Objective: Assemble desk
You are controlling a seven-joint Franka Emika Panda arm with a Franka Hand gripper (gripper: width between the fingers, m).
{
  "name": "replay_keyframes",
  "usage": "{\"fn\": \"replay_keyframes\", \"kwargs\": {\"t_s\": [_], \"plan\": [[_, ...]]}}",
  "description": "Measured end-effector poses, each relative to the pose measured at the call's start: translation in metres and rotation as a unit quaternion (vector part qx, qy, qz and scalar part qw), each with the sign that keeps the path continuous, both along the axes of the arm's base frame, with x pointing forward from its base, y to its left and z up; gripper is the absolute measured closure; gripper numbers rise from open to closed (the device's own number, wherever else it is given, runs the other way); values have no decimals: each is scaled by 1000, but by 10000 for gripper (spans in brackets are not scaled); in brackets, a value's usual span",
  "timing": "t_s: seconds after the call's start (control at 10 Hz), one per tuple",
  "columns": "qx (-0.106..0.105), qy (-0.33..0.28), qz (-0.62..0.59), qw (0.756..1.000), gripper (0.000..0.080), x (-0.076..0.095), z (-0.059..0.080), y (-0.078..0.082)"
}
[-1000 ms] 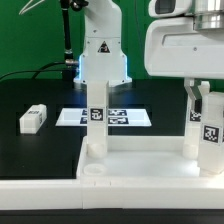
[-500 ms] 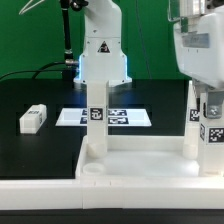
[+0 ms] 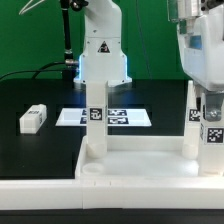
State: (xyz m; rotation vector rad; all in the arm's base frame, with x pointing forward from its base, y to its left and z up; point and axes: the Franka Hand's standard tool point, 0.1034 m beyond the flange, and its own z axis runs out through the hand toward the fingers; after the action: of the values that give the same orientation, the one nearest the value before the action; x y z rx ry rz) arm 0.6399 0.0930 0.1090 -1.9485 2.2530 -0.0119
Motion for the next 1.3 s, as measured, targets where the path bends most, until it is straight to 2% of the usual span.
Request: {"fn": "replay_keyframes", "kwargs": {"t_s": [0.1, 0.2, 0.3, 0.7, 0.8, 0.9, 1.0, 1.1, 1.2, 1.3], "plan": [[-11, -16, 119, 993, 212, 4, 3, 2], [-20, -31, 191, 981, 212, 6, 4, 5], [-27, -41, 229, 972, 162, 3, 3, 7], [-47, -50, 332, 941, 150, 4, 3, 4], [-69, -46, 452, 888, 150, 7, 8, 6], [-73, -52, 543, 835, 150, 14, 11, 12], [-64, -52, 574, 815, 150, 18, 8, 20], [-64, -52, 556, 827, 150, 19, 8, 18], [-63, -51, 546, 834, 273, 19, 7, 18], [-63, -50, 546, 834, 273, 19, 7, 17]]}}
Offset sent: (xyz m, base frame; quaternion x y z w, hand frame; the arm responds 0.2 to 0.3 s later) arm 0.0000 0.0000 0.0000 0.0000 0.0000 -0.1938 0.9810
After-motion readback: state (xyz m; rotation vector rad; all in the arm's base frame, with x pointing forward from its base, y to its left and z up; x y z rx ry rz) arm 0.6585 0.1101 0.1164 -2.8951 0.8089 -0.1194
